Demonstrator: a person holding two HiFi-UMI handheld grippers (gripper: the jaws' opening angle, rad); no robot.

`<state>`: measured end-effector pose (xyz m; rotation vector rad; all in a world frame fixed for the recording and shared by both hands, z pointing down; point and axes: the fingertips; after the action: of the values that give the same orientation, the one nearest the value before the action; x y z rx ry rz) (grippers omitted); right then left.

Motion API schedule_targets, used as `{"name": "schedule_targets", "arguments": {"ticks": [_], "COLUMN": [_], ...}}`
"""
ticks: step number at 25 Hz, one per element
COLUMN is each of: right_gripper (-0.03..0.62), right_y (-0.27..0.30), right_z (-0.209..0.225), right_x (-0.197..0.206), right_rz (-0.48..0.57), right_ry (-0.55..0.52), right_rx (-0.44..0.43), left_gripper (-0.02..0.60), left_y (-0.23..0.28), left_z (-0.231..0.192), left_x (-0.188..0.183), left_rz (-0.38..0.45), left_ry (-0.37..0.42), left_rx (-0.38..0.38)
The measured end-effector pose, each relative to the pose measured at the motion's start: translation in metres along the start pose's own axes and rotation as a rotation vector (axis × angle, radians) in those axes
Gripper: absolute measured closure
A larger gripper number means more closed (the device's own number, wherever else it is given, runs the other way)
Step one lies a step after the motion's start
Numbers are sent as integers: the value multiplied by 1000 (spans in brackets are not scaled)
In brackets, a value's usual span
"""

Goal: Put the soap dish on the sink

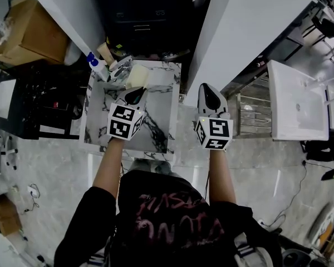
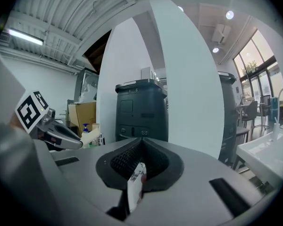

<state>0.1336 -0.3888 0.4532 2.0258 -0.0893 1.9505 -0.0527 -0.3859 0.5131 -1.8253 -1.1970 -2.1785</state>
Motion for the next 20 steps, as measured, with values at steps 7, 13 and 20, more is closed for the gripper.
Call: {"name": "schedule_targets", "arguments": {"ticks": [7,13,20], "right_gripper": [580,580,580], "right_y": [8,13,20], "right_z": [4,13,20], "right_x": [13,26,43], "right_rz": [-27,-52,-89], "right_ry": [-1,6,-5], "right_rx": [25,49,56], "left_gripper": [557,557,557], "left_y": [41,72,107], "left_z": [-10,-8,-12], "left_x": [21,36,56], "left_rz": [-65,-121,-180], "left_ry": [2,24,17], "left_rx": [35,75,90]}}
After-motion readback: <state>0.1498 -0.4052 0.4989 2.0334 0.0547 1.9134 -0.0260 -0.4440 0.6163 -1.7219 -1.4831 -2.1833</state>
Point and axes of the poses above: the fingertips, and each gripper's own axes: y forward along the fingers, z to its right, x out of its underside, and after that the axes turned 3 degrees about x, right-handed
